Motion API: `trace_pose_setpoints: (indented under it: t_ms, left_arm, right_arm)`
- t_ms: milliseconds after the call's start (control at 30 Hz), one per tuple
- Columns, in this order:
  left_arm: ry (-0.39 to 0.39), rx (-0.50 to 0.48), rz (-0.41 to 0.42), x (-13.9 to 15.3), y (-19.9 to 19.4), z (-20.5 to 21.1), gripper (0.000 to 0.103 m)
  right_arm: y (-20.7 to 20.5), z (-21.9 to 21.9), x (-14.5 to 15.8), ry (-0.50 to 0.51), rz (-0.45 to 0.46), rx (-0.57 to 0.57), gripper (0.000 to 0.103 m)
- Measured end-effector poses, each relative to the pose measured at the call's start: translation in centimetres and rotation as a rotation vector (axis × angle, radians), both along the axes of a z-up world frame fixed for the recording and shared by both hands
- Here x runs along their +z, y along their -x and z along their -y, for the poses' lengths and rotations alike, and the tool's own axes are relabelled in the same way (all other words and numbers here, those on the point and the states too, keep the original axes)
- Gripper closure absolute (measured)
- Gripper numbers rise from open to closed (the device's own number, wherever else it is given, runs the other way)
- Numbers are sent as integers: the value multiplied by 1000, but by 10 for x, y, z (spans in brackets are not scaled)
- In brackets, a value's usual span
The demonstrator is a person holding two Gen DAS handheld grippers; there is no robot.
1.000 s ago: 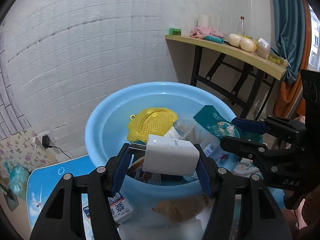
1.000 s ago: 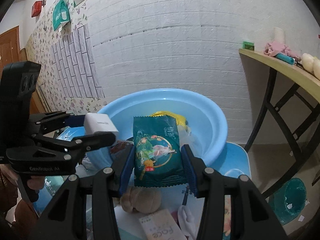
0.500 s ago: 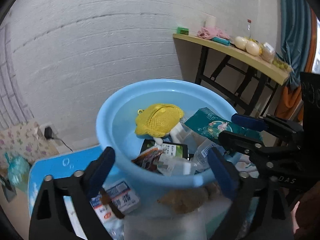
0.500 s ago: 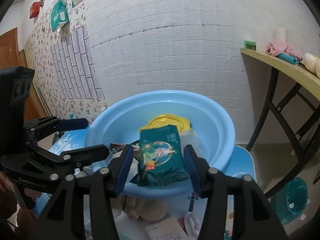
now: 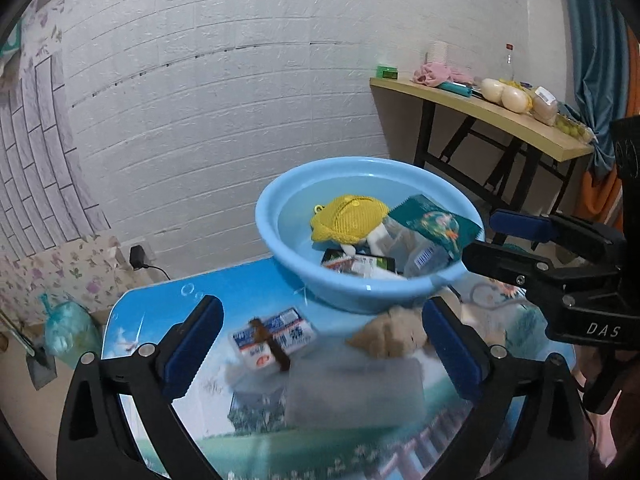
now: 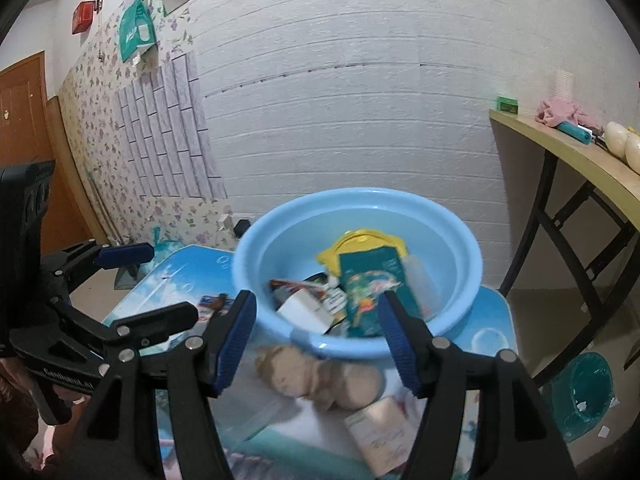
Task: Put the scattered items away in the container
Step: 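Withdraw both grippers from the basin back over the table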
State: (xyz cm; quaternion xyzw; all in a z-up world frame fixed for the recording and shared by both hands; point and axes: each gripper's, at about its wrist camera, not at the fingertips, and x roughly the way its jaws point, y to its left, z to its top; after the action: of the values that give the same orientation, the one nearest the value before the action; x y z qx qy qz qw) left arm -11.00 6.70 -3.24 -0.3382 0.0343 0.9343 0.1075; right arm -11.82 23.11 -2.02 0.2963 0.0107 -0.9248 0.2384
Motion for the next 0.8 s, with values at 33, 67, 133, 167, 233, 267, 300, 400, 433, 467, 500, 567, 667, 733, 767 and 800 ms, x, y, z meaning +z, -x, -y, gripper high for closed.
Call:
trace_pose_setpoints:
  t_ms: [33, 67, 133, 167, 233, 267, 300, 400, 433, 467, 500, 567, 667, 733, 767, 800]
  left_arm:
    - [-5, -1, 2, 1, -2, 1, 3]
    - [-11, 1, 3, 2, -7, 3, 3]
    - [-15, 5, 0, 3, -17, 6, 3]
    - [-15, 8, -5, 4, -21, 7, 3]
    - [-18, 16, -15, 6, -29, 10, 3]
    - [-23, 21, -18, 7, -34, 12, 2]
    - [-26, 26, -19, 8, -38, 14, 2]
    - [-36, 53, -16, 8, -48, 23, 2]
    - [-37, 59, -16, 8, -50, 25, 2]
    - [-38, 70, -16, 8, -53, 28, 2]
    - [-40, 76, -16, 8, -56, 31, 2]
    - [-44, 87, -16, 9, -61, 35, 2]
    - [-46, 98, -29, 12, -67, 38, 2]
    - [-54, 105, -41, 15, -72, 40, 2]
    - [-58, 106, -45, 16, -74, 41, 2]
    - [-59, 106, -48, 16, -76, 42, 2]
  right_arm:
    - [-5, 1, 1, -5, -3, -2, 40]
    - [-11, 2, 2, -13, -7, -6, 40]
    - [-20, 3, 3, -22, -9, -20, 40]
    - [-24, 2, 3, -26, -6, -27, 40]
    - [-30, 1, 3, -24, 6, -42, 40]
    - [-33, 0, 3, -22, 15, -50, 40]
    - [-36, -1, 3, -21, 22, -56, 40]
    - [-48, -4, 7, -18, 11, -82, 40]
    - [-52, -4, 9, -23, 2, -87, 40]
    - [-56, -4, 11, -28, -6, -93, 40]
    - [-59, -4, 13, -29, -11, -95, 40]
    - [-65, -4, 15, -26, -21, -94, 40]
    - [-70, -7, 17, -15, -18, -99, 40]
    - [-72, -9, 17, -19, -18, -113, 40]
    - [-74, -11, 17, -18, -16, -117, 40]
    - [-76, -13, 17, -16, -15, -120, 40]
